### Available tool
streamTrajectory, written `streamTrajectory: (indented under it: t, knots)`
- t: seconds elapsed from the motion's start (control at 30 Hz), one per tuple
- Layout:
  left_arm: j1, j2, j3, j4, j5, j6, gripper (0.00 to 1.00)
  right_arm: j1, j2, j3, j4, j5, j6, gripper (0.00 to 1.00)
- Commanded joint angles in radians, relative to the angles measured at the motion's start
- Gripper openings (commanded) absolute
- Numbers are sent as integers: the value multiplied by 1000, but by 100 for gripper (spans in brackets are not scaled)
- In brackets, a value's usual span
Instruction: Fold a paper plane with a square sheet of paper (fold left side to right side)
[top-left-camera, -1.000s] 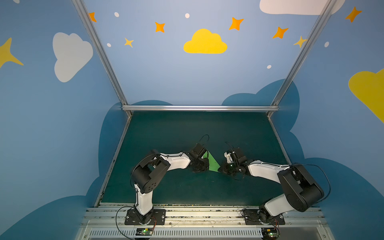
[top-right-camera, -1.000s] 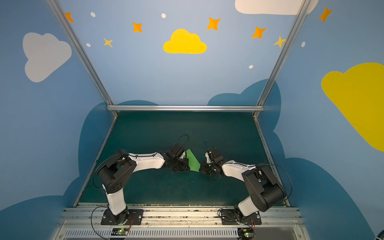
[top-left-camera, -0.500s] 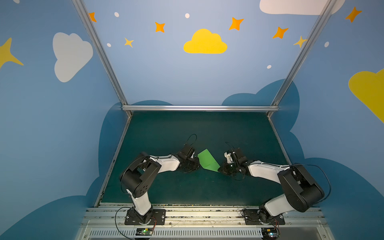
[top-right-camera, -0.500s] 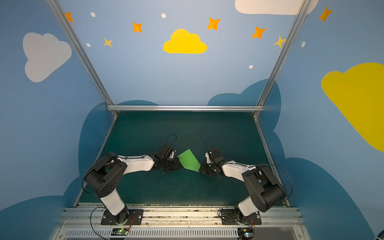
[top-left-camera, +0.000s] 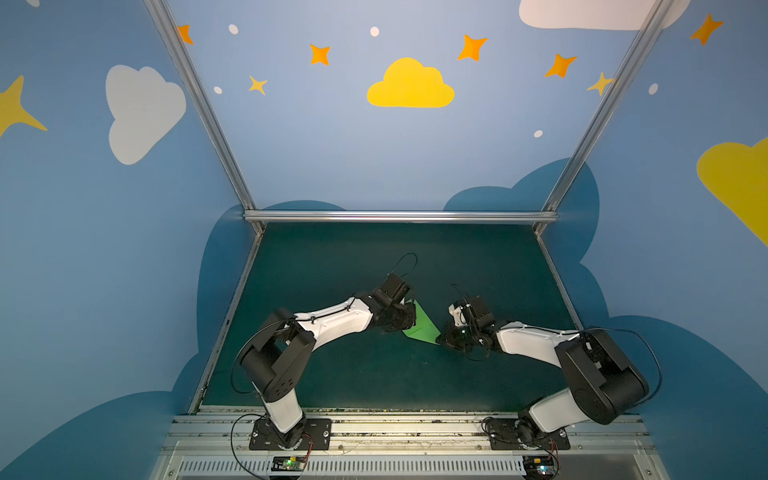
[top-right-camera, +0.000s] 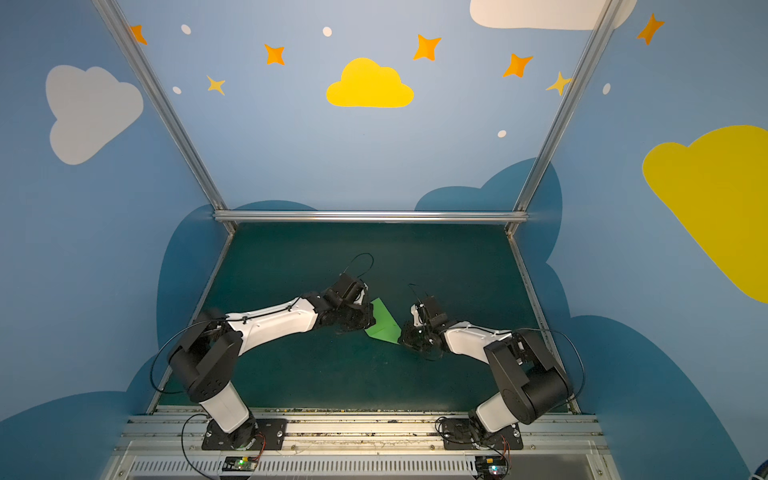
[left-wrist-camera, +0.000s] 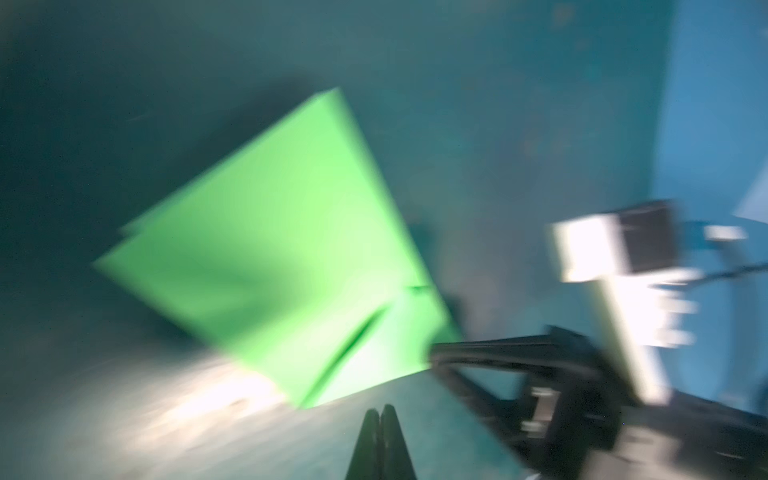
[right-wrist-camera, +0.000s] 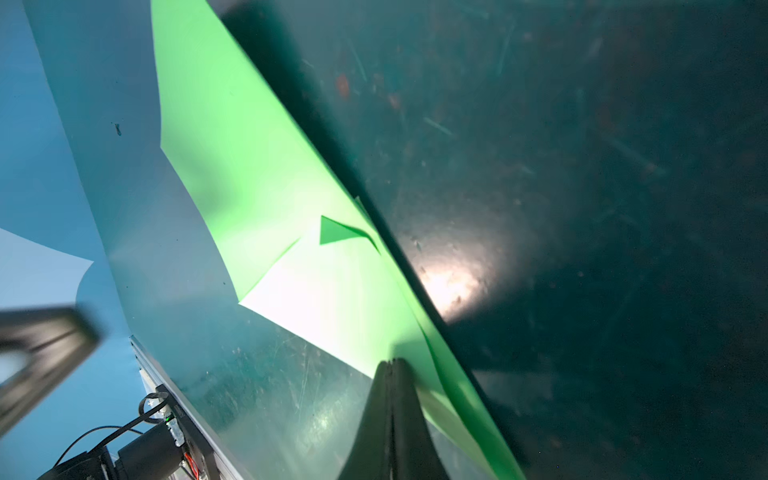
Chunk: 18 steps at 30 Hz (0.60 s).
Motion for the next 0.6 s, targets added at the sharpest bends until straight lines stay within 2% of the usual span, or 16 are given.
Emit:
streamTrajectory:
  t: [0.0, 0.27, 0.57]
  knots:
    - [-16, 78, 48, -17, 23, 12, 4, 1, 54, -37, -43, 57, -3, 0]
    - [-44, 196, 86, 17, 55, 19, 4, 0, 49, -39, -46, 55, -3, 0]
    - [-39, 225, -11, 51, 1, -39, 4, -6, 38, -59, -41, 43, -7, 0]
